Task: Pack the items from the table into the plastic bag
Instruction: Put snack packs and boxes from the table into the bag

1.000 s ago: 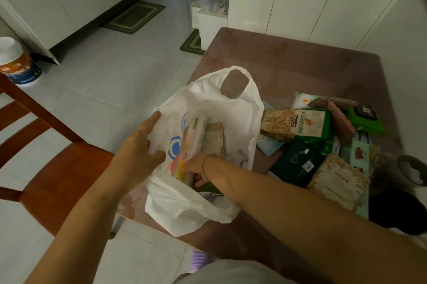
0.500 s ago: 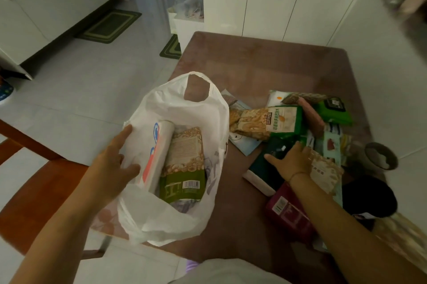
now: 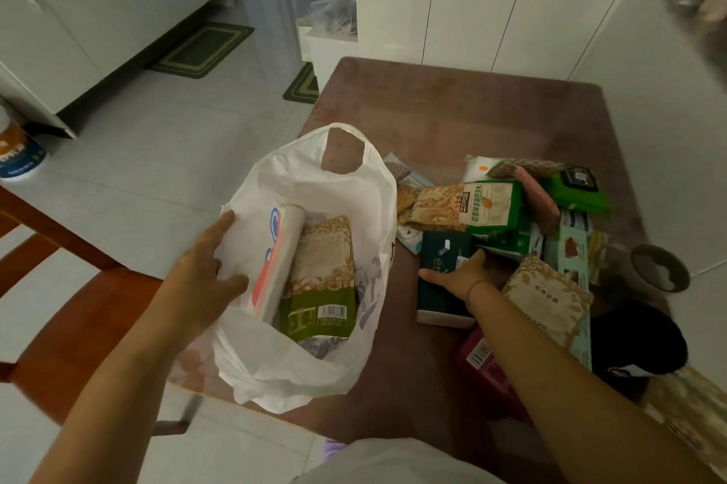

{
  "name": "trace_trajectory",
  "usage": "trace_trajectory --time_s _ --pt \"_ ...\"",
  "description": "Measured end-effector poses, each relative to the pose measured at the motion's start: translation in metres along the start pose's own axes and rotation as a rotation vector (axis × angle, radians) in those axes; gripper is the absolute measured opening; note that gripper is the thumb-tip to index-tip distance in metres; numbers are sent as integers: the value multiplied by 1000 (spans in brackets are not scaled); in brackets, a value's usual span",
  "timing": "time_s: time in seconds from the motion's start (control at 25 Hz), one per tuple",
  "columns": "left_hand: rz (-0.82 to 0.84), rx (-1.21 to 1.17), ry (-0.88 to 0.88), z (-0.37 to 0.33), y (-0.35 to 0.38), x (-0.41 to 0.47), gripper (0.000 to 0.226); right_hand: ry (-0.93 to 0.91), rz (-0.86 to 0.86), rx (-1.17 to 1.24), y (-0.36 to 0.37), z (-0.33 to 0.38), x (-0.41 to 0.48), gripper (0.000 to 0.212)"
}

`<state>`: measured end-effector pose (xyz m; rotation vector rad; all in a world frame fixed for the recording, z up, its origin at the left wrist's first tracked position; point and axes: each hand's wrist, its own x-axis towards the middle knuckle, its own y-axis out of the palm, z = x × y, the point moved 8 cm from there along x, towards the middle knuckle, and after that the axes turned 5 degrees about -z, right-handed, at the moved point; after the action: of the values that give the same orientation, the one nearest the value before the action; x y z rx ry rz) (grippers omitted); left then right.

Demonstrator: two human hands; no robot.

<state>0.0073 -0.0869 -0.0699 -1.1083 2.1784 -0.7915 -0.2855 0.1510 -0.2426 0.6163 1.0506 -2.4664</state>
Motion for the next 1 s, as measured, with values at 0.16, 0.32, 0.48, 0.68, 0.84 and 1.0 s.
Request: trace_trajectory --time_s 0.16,0.32,0.48,0.68,0.84,1.0 --pt "-2 -41 5 -4 0 0 82 46 26 154 -1 0 5 122" --pt "-3 -33 43 -7 -1 0 79 146 47 246 0 -4 1 103" --pt "-10 -52 23 -3 -4 0 79 115 52 461 -13 5 -20 71" --pt "4 -48 55 -2 -5 -1 78 -188 235 866 -53 91 -86 31" --pt "11 -33 77 -2 -5 -1 78 -301 668 754 10 159 -141 46" --pt "-7 -5 105 -1 -8 0 77 -92 562 387 116 139 -140 67"
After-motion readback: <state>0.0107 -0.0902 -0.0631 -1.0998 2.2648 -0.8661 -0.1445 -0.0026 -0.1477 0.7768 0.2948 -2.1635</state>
